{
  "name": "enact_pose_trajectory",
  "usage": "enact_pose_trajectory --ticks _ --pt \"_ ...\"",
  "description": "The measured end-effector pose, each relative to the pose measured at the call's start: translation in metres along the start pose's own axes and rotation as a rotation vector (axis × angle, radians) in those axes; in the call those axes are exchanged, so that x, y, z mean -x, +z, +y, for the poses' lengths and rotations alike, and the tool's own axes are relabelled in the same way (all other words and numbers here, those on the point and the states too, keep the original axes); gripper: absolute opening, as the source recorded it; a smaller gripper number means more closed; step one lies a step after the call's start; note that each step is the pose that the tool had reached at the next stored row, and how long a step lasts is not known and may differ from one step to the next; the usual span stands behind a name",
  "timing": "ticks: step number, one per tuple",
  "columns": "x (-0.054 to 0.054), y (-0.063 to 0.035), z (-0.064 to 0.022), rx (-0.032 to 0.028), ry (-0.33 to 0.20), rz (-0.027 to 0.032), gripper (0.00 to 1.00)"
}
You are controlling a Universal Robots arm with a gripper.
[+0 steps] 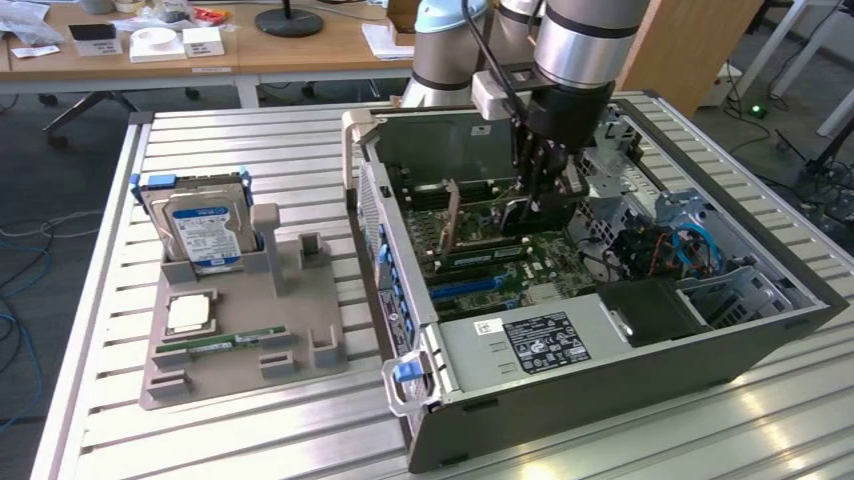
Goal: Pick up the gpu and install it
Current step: 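Insert the gpu into the slot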
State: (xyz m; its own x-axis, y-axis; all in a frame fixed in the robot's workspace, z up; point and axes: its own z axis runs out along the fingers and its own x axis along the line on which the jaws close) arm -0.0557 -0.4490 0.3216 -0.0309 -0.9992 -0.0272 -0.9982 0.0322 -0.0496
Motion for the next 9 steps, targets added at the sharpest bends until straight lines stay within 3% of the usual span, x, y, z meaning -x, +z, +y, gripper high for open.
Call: enact_pose_trajectory --ticks 9 --pt "-0.0003 0.0071 0.0034 -0.0001 0.001 -0.0001 0.27"
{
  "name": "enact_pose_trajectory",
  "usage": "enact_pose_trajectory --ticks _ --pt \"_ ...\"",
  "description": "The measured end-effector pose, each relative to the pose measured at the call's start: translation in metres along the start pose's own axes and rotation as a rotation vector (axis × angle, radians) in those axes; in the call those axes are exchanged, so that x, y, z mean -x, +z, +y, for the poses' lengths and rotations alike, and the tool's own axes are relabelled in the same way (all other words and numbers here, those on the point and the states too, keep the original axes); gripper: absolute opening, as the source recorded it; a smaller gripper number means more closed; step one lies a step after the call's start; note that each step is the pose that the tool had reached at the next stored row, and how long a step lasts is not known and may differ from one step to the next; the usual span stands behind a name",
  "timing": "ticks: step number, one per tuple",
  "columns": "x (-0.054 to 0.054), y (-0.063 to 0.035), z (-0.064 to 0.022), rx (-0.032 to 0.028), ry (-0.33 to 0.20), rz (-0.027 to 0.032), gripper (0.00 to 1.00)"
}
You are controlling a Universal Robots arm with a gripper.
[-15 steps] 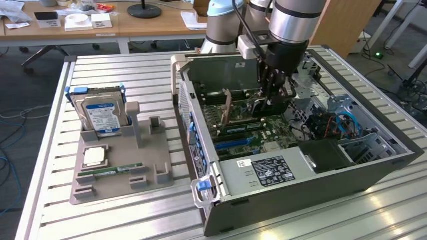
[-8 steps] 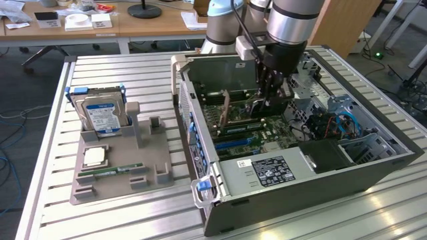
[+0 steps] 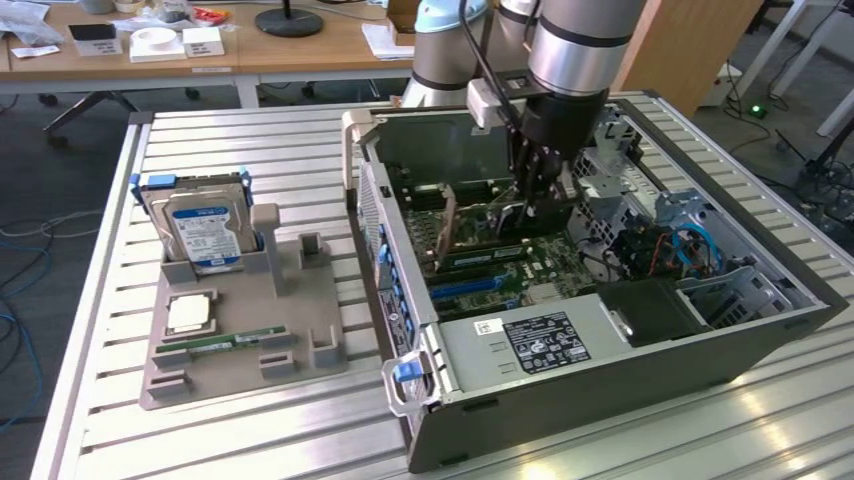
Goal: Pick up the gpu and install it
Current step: 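Insert the gpu into the slot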
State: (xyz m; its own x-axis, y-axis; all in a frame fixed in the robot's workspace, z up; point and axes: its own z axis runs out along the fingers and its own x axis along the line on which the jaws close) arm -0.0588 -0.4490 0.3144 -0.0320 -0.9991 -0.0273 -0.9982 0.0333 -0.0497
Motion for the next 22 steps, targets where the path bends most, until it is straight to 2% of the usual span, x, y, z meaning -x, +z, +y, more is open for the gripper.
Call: enact_pose_trajectory --ticks 13,22 --pt "-0.001 0.0146 0.0066 0.0000 0.002 0.0002 0.27" --pt "-0.001 0.0164 0.0085 -0.0002 0.003 -0.0002 0.27"
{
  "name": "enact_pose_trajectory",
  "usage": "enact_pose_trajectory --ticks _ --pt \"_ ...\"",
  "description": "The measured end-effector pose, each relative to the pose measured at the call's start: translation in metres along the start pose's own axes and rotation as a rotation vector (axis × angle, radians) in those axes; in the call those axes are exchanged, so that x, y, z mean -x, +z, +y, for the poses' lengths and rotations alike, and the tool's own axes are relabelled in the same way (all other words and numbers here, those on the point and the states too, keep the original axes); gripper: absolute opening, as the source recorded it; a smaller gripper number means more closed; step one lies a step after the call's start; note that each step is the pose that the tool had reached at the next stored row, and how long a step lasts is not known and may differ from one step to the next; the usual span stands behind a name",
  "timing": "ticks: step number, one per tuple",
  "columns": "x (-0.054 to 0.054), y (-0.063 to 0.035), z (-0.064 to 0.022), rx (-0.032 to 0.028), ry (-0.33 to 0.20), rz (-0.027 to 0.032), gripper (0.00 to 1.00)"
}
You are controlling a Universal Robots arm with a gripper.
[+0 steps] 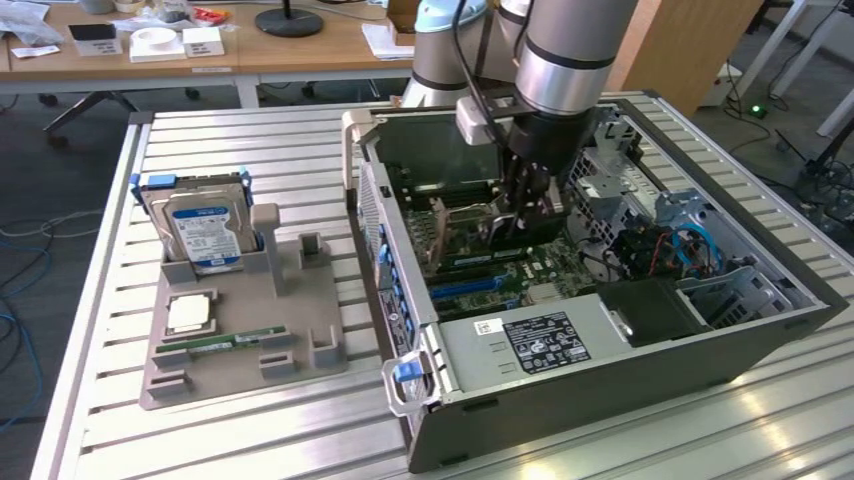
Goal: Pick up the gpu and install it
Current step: 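Insert the gpu into the slot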
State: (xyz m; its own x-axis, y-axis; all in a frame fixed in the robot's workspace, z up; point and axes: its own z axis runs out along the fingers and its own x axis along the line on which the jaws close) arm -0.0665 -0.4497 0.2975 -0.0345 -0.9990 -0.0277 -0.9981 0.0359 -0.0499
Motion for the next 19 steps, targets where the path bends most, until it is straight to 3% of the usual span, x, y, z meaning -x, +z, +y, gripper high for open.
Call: enact_pose_trajectory --ticks 12,16,19 --pt "-0.0003 0.0027 0.0034 0.0004 0.000 0.0005 0.27" --pt "-0.0002 0.0027 0.0034 0.0060 0.000 0.0068 0.27" --pt "-0.0003 0.0026 0.0033 0.0068 0.000 0.0072 0.27"
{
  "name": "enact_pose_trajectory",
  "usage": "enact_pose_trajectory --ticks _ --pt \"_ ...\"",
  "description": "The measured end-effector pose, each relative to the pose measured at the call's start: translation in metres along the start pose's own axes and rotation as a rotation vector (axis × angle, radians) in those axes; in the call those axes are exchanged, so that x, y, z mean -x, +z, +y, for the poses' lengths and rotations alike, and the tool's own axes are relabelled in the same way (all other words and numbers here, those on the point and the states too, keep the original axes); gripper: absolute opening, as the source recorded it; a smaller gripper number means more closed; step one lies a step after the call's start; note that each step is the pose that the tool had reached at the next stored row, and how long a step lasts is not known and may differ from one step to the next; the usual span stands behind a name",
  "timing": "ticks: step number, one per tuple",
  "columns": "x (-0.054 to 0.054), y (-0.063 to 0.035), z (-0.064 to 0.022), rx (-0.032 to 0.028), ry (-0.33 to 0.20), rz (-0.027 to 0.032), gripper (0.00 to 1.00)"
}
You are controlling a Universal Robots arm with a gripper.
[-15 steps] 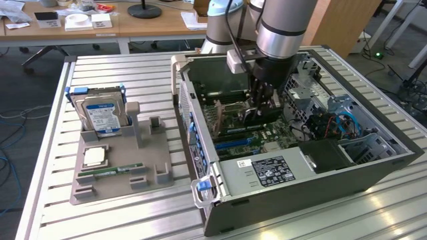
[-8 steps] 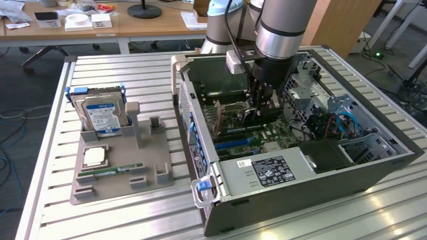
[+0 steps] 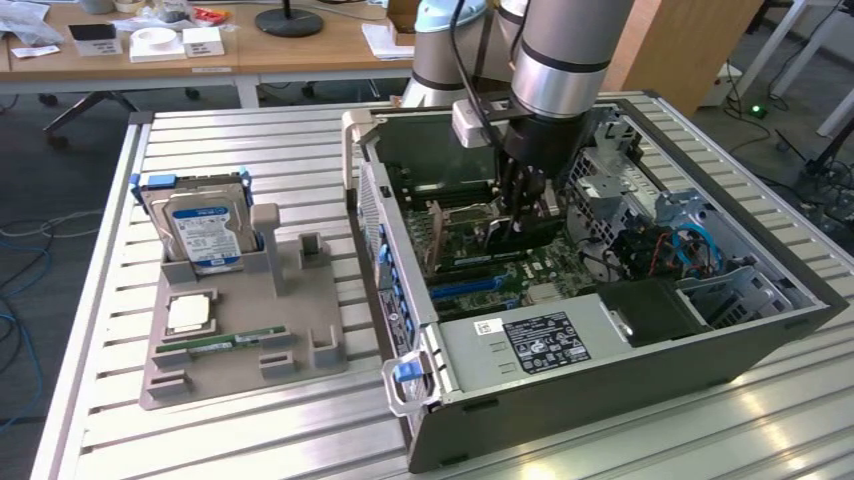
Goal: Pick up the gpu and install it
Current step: 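Insert the gpu into the slot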
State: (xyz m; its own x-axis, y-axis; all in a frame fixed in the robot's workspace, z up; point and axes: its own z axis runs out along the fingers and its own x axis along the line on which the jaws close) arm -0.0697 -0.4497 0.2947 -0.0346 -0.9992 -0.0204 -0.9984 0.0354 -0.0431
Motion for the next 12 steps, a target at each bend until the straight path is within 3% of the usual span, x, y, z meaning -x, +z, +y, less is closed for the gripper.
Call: enact_pose_trajectory --ticks 12 --pt "-0.0046 -0.0001 0.0002 0.0000 0.000 -0.0001 0.27"
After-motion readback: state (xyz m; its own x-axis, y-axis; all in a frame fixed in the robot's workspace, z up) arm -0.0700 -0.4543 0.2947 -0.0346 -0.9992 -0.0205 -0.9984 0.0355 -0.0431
